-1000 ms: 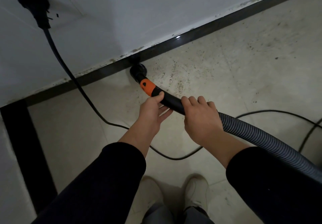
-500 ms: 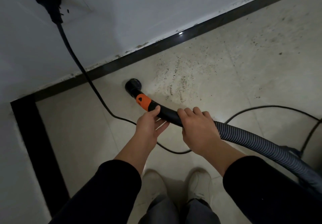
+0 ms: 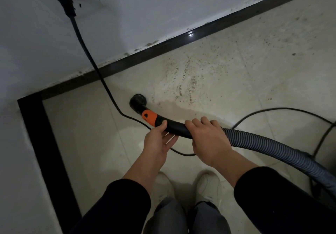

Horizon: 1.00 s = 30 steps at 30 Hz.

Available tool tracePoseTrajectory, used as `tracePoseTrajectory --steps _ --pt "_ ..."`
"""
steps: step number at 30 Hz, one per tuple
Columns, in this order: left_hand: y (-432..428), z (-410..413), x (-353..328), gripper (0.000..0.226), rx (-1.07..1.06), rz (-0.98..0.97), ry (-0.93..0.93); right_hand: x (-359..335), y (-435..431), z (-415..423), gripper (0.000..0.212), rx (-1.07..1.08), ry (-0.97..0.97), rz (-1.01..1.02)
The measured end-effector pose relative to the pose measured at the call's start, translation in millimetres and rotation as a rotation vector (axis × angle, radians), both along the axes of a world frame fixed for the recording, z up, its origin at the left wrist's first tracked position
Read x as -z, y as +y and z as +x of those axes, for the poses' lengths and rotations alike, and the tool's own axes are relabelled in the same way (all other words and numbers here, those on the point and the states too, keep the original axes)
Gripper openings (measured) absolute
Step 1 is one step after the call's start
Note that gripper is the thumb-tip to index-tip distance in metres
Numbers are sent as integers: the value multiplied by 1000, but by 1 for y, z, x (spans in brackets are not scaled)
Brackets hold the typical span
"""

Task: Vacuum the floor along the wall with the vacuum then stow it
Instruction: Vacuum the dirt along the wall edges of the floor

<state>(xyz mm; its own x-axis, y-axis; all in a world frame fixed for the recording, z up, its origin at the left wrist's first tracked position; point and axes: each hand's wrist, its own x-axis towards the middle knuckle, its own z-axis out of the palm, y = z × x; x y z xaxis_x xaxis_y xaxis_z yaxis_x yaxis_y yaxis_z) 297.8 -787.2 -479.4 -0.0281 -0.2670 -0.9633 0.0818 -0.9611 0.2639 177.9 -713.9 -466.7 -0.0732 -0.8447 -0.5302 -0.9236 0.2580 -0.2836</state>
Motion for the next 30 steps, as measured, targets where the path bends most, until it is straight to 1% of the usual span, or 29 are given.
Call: tracePoseTrajectory --steps 7,14,24,30 --pt "11 -11 -2 11 -11 13 33 -8 8 -13 44 -18 16 4" --pt "19 -32 -4 9 58 21 40 -13 22 -28 43 29 42 39" --pt "52 -40 -9 14 89 72 29 -21 56 -35 44 67 14 99" --pt "53 -35 -10 11 96 59 0 -15 59 -28 43 86 -11 94"
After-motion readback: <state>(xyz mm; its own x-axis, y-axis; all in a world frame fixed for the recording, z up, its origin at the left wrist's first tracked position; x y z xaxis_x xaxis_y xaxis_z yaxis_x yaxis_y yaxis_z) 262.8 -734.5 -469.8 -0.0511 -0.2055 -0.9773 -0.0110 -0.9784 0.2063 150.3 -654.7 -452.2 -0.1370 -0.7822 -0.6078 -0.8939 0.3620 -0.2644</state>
